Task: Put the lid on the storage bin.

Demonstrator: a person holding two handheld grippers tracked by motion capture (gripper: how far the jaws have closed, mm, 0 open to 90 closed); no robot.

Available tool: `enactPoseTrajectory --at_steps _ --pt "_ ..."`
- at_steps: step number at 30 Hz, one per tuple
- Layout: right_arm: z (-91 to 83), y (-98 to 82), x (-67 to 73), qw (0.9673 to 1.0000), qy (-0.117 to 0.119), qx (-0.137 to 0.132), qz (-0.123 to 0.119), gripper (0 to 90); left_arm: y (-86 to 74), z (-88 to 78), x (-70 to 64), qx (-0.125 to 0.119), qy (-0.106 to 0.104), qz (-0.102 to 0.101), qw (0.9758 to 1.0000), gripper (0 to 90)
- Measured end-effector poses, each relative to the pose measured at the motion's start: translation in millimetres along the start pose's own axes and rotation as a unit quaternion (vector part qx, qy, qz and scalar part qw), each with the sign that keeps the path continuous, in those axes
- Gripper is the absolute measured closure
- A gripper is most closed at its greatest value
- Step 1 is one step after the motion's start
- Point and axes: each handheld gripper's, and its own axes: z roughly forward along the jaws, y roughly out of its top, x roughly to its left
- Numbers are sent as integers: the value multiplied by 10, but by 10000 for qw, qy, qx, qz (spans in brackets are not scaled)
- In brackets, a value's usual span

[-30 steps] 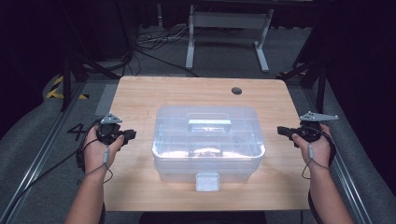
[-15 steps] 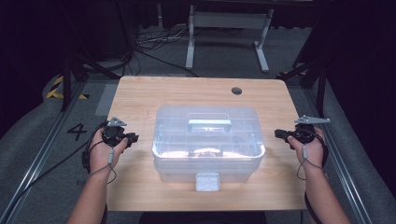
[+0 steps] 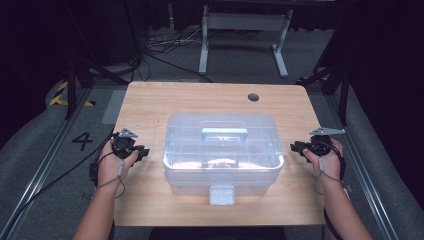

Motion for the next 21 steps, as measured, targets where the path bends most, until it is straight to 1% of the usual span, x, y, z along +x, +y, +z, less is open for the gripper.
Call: enactPoseTrajectory --at_steps 1,2,7,9,11,12,13,14,15,16,17,18,19,21 --pt "12 -7 -5 10000 -29 25 -25 659 -4 4 4 49 16 33 10000 697" --pt "21 -14 -9 9999 -54 74 -48 642 -9 10 -1 127 -7 -1 9999 691" --pt "55 -32 -19 9998 -61 158 -50 555 -11 12 -11 170 41 58 9998 660" --pt "71 -36 -17 9996 -98 225 -132 533 -12 10 -11 201 43 62 9998 641" --pt "83 -34 -18 9993 -125 295 -211 480 -12 -1 -6 194 56 74 9998 620" --pt "83 -34 -18 9993 -125 295 -211 480 -12 -1 -6 194 56 74 9998 599" --pt "96 -33 -21 9989 -116 359 -260 454 -8 -3 -4 259 70 77 9996 599" --pt "114 -38 -20 9986 -117 405 -320 421 -3 -9 -7 342 107 119 9993 557" --pt "123 -39 -18 9981 -139 484 -349 385 2 -18 -12 387 154 175 9990 546" --pt "128 -38 -13 9975 -174 582 -373 371 7 -25 -14 400 145 168 9990 540" --pt "130 -36 -9 9970 -183 616 -423 363 8 -28 -12 426 92 124 9990 521" --pt "132 -32 -3 9969 -176 624 -443 338 5 -25 -13 441 64 123 9989 492" --pt "137 -30 -2 9965 -170 672 -457 316 2 -19 -17 432 64 146 9989 473" --pt "142 -32 9 9960 -173 729 -492 315 0 -13 -18 468 57 182 9987 436"
